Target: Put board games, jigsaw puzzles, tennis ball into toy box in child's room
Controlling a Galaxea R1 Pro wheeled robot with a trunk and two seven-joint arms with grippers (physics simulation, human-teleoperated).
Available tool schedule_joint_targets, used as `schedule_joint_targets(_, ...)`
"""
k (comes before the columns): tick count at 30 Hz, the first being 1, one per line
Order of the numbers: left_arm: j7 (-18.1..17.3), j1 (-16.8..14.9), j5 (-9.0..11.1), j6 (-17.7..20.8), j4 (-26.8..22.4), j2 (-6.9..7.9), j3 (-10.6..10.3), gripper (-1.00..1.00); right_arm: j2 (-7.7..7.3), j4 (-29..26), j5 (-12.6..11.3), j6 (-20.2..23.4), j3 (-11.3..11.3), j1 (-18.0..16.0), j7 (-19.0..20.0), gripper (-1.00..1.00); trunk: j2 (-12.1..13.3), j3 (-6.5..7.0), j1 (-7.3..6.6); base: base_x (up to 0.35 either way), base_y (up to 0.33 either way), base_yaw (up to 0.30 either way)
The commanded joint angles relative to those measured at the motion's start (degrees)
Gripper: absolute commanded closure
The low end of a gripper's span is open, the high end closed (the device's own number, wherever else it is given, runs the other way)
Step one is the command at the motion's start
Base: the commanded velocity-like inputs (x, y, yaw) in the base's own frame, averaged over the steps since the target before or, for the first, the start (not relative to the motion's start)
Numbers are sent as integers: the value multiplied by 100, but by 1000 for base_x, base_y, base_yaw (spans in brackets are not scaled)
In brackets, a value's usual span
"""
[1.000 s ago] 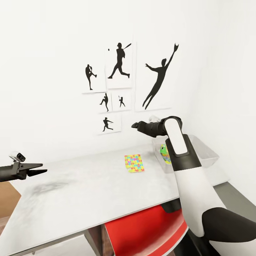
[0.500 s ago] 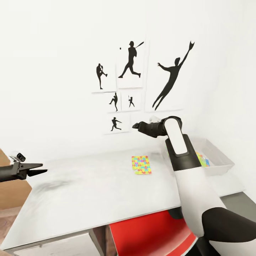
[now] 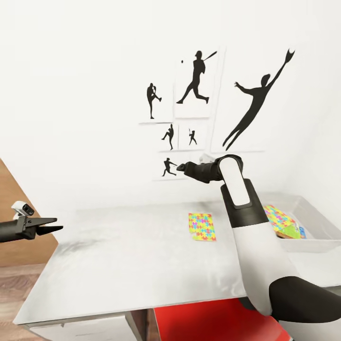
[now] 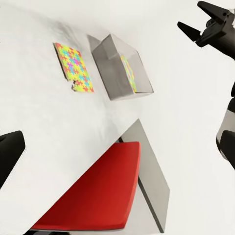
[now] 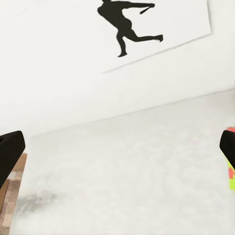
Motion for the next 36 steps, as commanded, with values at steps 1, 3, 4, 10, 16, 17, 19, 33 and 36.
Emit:
schedule_joint_targets(1, -29, -14, 21, 60, 6, 7, -39, -100, 0, -4, -52, 11, 1, -8, -60, -100, -14, -14, 5, 48, -18, 42)
schedule_joint_targets(3, -29, -14, 21, 60, 10, 6, -39, -100, 0, -5, -52, 10, 1, -10, -60, -100, -14, -14, 5, 28, -10, 24)
schedule_joint_targets(4, -29, -14, 21, 60, 12, 6, -39, -100, 0, -5, -52, 11, 1, -10, -60, -100, -14, -15, 5, 20, -15, 17)
schedule_joint_targets(10, -29, -14, 19, 60, 16, 7, -39, -100, 0, -6, -52, 12, 1, -8, -60, -100, -14, -15, 5, 7, -130, 6)
schedule_joint_targets(16, -29, -14, 21, 60, 23, 13, -39, -100, -6, -6, -57, 13, 1, -8, -60, -100, -14, -15, 5, 1, -74, 1)
schedule_joint_targets(17, -29, -14, 21, 60, 25, 13, -39, -100, -7, -6, -58, 13, 1, -10, -60, -100, -14, -15, 5, 0, -27, 0)
schedule_joint_targets(19, -29, -14, 21, 60, 26, 8, -39, -100, -8, -7, -56, 13, -1, -8, -60, -100, -14, -15, 5, 8, -66, 0)
schedule_joint_targets(33, -29, -14, 21, 66, 34, -3, -39, -100, -9, -14, -59, 13, -4, -5, -60, -100, -14, -15, 5, 27, -80, -50)
schedule_joint_targets(36, -29, -14, 23, 66, 35, -7, -39, -100, -9, -14, -60, 13, -6, -5, -60, -100, -14, -15, 5, 40, -51, -12)
